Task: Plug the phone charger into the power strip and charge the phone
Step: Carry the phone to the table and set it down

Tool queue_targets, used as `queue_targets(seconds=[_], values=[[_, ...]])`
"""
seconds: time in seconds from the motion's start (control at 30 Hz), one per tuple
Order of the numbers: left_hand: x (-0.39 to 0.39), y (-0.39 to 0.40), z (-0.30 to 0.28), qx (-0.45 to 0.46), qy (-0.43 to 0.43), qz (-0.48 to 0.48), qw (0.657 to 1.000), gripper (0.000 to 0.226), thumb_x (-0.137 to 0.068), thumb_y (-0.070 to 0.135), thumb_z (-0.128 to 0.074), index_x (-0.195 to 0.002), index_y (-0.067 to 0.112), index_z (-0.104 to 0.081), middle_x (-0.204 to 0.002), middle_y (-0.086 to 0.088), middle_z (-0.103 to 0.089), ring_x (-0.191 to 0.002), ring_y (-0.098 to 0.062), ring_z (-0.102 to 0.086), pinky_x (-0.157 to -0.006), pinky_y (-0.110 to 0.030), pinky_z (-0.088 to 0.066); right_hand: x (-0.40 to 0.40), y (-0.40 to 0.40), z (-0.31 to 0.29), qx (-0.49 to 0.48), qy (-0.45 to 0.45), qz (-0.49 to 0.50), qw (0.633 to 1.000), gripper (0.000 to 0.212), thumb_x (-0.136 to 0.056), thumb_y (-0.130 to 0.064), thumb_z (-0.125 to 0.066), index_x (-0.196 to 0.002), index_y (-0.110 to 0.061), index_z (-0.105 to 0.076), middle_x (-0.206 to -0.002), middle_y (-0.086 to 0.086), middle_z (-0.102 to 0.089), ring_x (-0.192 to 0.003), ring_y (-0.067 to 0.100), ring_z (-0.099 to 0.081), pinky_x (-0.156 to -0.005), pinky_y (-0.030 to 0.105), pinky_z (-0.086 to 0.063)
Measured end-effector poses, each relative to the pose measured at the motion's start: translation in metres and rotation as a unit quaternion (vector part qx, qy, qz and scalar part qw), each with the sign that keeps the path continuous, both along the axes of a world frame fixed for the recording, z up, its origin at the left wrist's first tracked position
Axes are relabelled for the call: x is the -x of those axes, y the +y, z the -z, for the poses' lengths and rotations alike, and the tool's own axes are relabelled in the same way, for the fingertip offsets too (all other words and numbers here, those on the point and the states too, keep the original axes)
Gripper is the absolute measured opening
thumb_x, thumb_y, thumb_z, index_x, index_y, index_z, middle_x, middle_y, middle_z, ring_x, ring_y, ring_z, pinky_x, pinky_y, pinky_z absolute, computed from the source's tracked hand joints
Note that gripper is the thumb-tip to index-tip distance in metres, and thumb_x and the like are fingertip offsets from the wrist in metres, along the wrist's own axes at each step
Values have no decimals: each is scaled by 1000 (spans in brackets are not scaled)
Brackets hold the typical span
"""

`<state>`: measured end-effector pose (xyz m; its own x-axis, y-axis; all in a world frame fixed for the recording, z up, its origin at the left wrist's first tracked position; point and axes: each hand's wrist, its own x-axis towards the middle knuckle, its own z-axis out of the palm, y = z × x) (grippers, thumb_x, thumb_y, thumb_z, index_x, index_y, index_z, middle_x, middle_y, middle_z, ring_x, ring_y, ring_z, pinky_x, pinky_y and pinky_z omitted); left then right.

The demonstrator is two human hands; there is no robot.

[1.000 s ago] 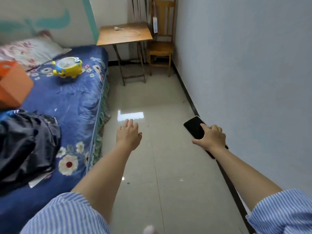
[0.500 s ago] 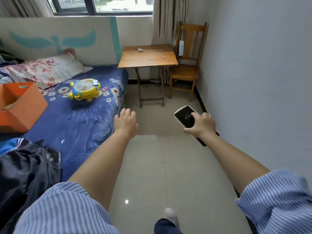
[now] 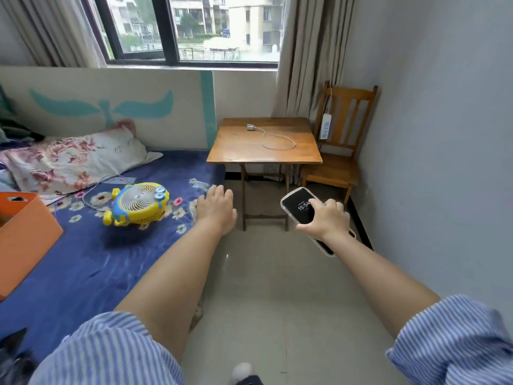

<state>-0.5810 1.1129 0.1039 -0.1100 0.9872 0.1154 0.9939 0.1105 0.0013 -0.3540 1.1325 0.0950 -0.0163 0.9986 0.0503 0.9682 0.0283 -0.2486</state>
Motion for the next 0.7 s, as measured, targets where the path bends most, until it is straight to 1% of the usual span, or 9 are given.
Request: queue_targets(seconds=[0.03, 0.1, 0.23, 0.3, 0.47, 0.5, 0.63, 0.7], values=[[4, 16, -6, 6, 3, -1, 1000, 40, -91, 29, -48, -125, 8, -44, -136, -10, -42, -132, -27, -32, -102, -43, -36, 6, 15, -5, 1, -1, 2, 1000, 63, -65, -47, -66, -120, -19, -49, -116, 15, -52, -111, 33, -44, -91, 41, -40], [26, 79, -14, -3, 10, 8, 1000, 36, -91, 28, -47, -121, 7, -45, -131, -11, -45, -128, -27, -35, -98, -41, -38, 29, 77, -12, -11, 4, 7, 1000, 63, -65, -46, -66, -120, -20, -49, -115, 15, -52, -110, 33, -44, -90, 40, -41], [57, 180, -29, -10, 21, 19, 1000, 41, -92, 28, -46, -126, 7, -43, -134, -11, -45, -129, -27, -35, -97, -40, -38, 61, 172, -30, -18, 8, 20, 1000, 65, -64, -47, -66, -121, -20, -48, -115, 15, -53, -110, 33, -44, -90, 41, -42], [70, 225, -32, -10, 25, 12, 1000, 40, -92, 28, -45, -125, 7, -44, -132, -10, -46, -127, -27, -37, -95, -39, -39, 74, 218, -37, -17, 11, 24, 999, 66, -65, -48, -66, -122, -21, -47, -117, 16, -53, -111, 33, -44, -91, 41, -42], [96, 326, -22, -6, 47, -6, 999, 34, -92, 28, -44, -120, 9, -47, -126, -8, -49, -123, -25, -40, -90, -37, -40, 95, 318, -32, -13, 11, 21, 1000, 70, -68, -51, -65, -127, -22, -44, -120, 16, -53, -114, 33, -44, -91, 40, -43], [101, 358, -18, -10, 55, -4, 998, 34, -92, 28, -43, -120, 9, -47, -126, -7, -48, -123, -24, -40, -90, -37, -40, 100, 351, -28, -14, 11, 17, 1000, 70, -68, -51, -65, -128, -22, -43, -120, 15, -53, -113, 32, -45, -90, 40, -44], [114, 441, -12, -17, 46, -10, 999, 34, -92, 27, -43, -121, 9, -46, -127, -8, -47, -124, -24, -38, -91, -37, -39, 113, 440, -25, -21, 7, 1, 1000, 69, -70, -53, -64, -127, -22, -43, -120, 15, -53, -112, 31, -46, -89, 39, -45], [121, 483, -6, 2, 34, -18, 999, 35, -92, 26, -43, -122, 9, -46, -131, -9, -46, -126, -25, -37, -93, -38, -39, 120, 489, -21, -7, 8, -7, 1000, 70, -70, -53, -64, -129, -22, -42, -123, 16, -52, -114, 32, -45, -90, 39, -44]])
